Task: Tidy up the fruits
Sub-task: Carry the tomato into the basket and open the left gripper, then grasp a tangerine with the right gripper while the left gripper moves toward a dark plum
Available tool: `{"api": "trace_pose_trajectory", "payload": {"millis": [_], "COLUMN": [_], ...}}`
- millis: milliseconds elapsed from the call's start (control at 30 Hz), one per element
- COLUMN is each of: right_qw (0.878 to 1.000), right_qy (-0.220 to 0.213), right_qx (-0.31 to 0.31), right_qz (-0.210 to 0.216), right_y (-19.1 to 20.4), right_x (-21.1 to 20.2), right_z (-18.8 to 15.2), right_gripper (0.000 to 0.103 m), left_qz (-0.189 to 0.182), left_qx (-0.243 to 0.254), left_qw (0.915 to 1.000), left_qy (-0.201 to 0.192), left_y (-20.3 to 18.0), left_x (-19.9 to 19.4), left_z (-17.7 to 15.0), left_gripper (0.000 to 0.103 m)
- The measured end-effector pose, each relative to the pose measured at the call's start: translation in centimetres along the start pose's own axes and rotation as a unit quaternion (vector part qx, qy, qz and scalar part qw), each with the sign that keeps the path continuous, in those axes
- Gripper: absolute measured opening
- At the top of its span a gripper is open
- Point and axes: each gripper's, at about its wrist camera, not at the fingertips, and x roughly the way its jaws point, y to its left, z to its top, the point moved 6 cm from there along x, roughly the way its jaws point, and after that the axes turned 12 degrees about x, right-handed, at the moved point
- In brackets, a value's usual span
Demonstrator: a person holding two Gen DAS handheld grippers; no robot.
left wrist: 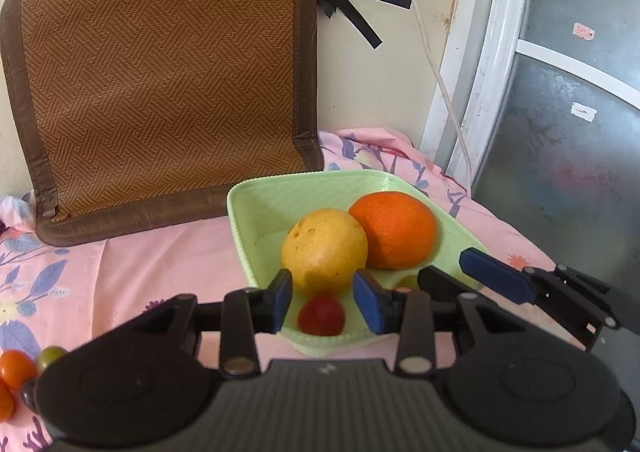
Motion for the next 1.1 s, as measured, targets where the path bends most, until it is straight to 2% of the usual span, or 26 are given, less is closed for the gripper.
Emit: {"api": "trace_pose_trajectory", "payload": {"millis": [67,200,300,500,633,767,833,933,1100], "right_qw": [1.0,1.0,0.999,0.998,0.999,0.998,0.995,0.986,0.964], "right_qy": [-0.005,-0.02,-0.036,-0.056,-0.037,-0.007,0.012,0.047,0.08], "right_qx": [0.001,0.002,0.0,0.01,0.018,-0.002,-0.017,-0.04,-0.115], "right_qz": [-0.002,0.007,0.006,0.001,0.017,0.064,0.1,0.157,0.227], "right_y": [0.0,0.0,0.1,-0.3,0.4,3.6,6.0,10.3,17.9], "right_x": [-0.1,-0.7,-1.2,-1.9,-2.3,-3.2,-3.8,-4.0,-3.3], "right_z": [0.0,0.1,0.2,0.3,0.0,-0.8,-1.5,-2.5,-3.8], "right_gripper": [0.047,0.046,0.046,0.046,0.044,0.04,0.04,0.04,0.041], "left_qz": [0.007,0.008,0.028,0.066,0.119,0.178,0.191,0.185,0.13], "left_qx": [0.003,-0.007,0.002,-0.002,-0.045,-0.086,-0.094,-0.099,-0.147], "left_qw": [1.0,0.9998,0.9991,0.9976,0.9918,0.9802,0.9771,0.9777,0.9805], "left_qy": [-0.002,-0.017,-0.031,-0.02,0.003,0.015,0.014,0.012,-0.017], "left_y": [-0.2,0.2,0.5,3.8,9.0,14.4,16.0,17.7,19.7], "left_x": [-0.3,-2.0,-4.4,-9.8,-13.3,-16.0,-16.6,-16.6,-15.8], "left_z": [0.0,-0.2,-1.2,-7.3,-11.7,-14.4,-15.1,-15.2,-14.3], "left_gripper": [0.037,0.038,0.038,0.038,0.038,0.038,0.038,0.038,0.038]}}
